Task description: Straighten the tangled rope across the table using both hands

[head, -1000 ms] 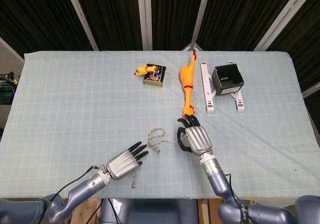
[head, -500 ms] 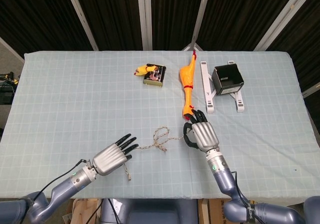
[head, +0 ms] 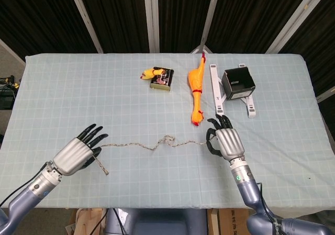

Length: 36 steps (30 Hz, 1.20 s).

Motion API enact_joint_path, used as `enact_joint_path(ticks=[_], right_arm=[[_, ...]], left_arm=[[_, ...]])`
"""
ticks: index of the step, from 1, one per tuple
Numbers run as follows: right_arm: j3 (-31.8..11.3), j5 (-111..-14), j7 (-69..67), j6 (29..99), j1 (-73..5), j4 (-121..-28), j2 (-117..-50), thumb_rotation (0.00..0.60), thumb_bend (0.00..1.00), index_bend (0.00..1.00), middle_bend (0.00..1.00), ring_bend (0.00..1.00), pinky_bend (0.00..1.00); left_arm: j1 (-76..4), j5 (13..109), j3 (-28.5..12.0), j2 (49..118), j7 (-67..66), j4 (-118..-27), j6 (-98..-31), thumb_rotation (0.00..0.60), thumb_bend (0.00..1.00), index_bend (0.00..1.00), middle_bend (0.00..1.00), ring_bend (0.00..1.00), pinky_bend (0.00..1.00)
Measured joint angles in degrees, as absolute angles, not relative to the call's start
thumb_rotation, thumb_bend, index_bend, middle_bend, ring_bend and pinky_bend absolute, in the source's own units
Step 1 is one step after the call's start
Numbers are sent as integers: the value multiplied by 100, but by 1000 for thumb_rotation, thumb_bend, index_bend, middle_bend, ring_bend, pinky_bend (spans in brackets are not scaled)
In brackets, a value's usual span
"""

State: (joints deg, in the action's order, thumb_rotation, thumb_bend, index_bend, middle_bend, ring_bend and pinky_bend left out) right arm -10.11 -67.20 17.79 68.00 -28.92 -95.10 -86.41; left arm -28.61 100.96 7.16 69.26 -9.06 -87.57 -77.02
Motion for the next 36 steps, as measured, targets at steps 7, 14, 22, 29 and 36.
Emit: enact_joint_path(ticks=[7, 14, 22, 29, 36], right_arm=[[-949, -6774, 1702, 6904, -2748, -9587, -8390, 600, 487, 634, 215, 6, 0], [-949, -6788, 1664, 6961, -2655, -9565, -8140, 600, 487, 634, 215, 6, 0], [-991, -6664, 1496, 6929, -2543, -9394, -7841, 600, 487, 634, 215, 6, 0], [-944, -6600, 1371, 6860, -2454, -9181, -7783, 600, 487, 634, 215, 6, 0], [-945, -6513, 1235, 6816, -2383, -9016, -7789, 600, 487, 633, 215, 6, 0]], left_arm=[[-2576, 10028, 743, 6712, -593, -8442, -7945, 600, 527, 634, 169, 0, 0], [-2412, 10020, 721, 6624, -410, -8227, -8078, 600, 527, 634, 171, 0, 0], [-2281, 10018, 687, 6578, -253, -8022, -8134, 600, 526, 635, 171, 0, 0], [-2217, 10043, 687, 6656, -245, -7897, -8068, 600, 526, 635, 171, 0, 0], [-2160, 10056, 684, 6739, -242, -7765, -8021, 600, 527, 636, 171, 0, 0]])
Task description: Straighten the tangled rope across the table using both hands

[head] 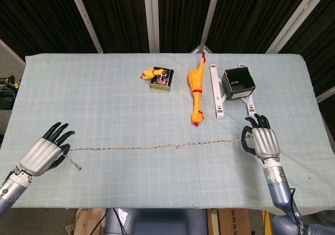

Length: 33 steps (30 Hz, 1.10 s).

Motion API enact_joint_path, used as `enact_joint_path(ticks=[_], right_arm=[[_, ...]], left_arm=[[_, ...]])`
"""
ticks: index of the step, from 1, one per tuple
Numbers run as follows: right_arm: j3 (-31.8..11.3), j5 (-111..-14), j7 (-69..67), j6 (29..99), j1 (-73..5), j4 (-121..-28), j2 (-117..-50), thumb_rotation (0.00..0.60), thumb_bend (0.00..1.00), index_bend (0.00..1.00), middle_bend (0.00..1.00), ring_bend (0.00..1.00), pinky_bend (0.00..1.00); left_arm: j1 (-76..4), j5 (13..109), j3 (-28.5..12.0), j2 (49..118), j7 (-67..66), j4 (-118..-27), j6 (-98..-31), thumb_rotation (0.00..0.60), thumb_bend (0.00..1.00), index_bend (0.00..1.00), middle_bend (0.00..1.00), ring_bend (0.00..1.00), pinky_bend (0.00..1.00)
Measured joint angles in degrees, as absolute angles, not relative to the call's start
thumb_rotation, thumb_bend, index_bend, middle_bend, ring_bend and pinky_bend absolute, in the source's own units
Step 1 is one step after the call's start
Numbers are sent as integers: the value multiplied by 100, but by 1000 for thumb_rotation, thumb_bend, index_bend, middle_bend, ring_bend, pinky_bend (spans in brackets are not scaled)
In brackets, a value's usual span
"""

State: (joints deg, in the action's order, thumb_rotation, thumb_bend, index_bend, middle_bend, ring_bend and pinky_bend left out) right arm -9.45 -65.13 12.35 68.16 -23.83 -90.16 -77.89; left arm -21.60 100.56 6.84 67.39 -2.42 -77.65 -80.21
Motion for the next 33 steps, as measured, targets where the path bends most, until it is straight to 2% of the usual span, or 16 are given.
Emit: enact_joint_path(ticks=[21, 33], right_arm=[[-1012, -6253, 1423, 6771, -2322, -8867, -7788, 600, 487, 633, 215, 6, 0], [-952, -6249, 1367, 6706, -2272, -8746, -7889, 600, 487, 634, 216, 6, 0]], left_arm=[[-2040, 10105, 625, 6736, -52, -7553, -8070, 600, 527, 642, 172, 0, 0], [-2096, 10105, 620, 6933, -192, -7426, -7800, 600, 527, 643, 172, 0, 0]])
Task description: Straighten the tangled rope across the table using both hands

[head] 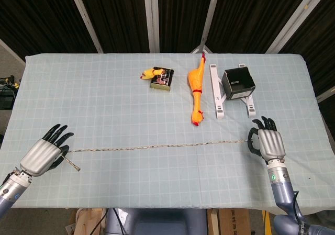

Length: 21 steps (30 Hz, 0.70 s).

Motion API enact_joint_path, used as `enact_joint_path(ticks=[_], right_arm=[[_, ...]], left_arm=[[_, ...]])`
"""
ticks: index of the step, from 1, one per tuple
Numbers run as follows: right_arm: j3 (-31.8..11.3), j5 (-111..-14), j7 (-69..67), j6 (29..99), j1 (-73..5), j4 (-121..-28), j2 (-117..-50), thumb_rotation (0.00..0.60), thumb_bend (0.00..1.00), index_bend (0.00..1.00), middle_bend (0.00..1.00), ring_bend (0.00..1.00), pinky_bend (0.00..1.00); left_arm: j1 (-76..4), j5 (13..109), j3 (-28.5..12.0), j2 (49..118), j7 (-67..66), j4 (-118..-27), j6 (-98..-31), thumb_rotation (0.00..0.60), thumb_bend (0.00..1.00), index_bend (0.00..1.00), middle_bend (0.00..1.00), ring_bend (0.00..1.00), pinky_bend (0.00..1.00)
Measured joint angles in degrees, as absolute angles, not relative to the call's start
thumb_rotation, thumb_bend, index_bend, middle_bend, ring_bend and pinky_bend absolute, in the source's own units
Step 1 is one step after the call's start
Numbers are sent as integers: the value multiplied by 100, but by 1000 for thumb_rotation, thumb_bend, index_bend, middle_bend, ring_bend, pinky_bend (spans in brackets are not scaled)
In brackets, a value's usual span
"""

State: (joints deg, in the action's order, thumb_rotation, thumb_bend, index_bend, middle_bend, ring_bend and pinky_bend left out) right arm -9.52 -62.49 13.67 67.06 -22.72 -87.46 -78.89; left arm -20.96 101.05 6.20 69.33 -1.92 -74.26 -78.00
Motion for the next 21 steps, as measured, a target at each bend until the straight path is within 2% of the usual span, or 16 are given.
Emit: enact_joint_path(ticks=[21], right_arm=[[-940, -6118, 1387, 6571, -2234, -8368, -8067, 600, 487, 634, 215, 6, 0]], left_arm=[[-2466, 10091, 568, 7342, -935, -7140, -7089, 600, 528, 642, 172, 0, 0]])
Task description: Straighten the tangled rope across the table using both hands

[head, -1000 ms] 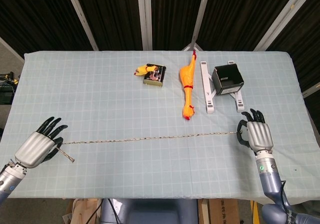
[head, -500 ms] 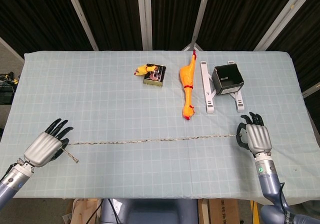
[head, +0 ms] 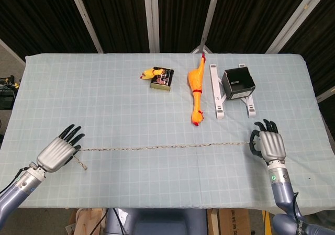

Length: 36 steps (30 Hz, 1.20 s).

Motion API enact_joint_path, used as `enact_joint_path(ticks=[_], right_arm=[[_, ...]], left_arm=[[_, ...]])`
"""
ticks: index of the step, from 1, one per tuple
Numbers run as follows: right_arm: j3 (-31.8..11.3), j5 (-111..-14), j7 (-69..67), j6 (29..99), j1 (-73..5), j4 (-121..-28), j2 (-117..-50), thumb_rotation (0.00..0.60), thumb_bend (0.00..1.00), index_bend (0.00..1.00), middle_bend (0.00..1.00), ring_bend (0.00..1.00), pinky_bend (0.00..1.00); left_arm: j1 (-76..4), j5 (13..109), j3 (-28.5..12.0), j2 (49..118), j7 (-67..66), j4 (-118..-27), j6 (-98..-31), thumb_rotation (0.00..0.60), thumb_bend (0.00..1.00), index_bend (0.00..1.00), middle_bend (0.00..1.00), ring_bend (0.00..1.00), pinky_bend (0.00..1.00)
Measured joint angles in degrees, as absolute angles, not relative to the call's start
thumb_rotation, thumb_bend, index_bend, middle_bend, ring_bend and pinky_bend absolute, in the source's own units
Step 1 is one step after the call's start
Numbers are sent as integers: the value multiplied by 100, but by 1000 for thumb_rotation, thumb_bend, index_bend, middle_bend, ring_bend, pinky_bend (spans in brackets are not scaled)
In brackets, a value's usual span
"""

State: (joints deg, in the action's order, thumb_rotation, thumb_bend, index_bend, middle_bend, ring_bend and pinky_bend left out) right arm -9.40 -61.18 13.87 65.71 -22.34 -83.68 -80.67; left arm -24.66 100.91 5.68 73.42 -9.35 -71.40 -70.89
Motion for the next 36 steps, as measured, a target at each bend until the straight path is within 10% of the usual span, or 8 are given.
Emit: enact_joint_path(ticks=[11, 21, 36], right_arm=[[-904, -6036, 1515, 6472, -2223, -8325, -8083, 600, 487, 583, 209, 4, 0], [-813, -6004, 1763, 6351, -2251, -8502, -7966, 600, 487, 3, 7, 0, 0], [-894, -6143, 1405, 6647, -2069, -9064, -7612, 600, 435, 0, 0, 0, 0]], left_arm=[[-2487, 10023, 593, 7340, -1061, -7044, -6987, 600, 438, 545, 125, 0, 0], [-2517, 9883, 583, 7188, -1249, -7187, -6834, 600, 275, 319, 45, 0, 0], [-2190, 9483, 386, 6797, -763, -7795, -7434, 600, 54, 111, 0, 0, 0]])
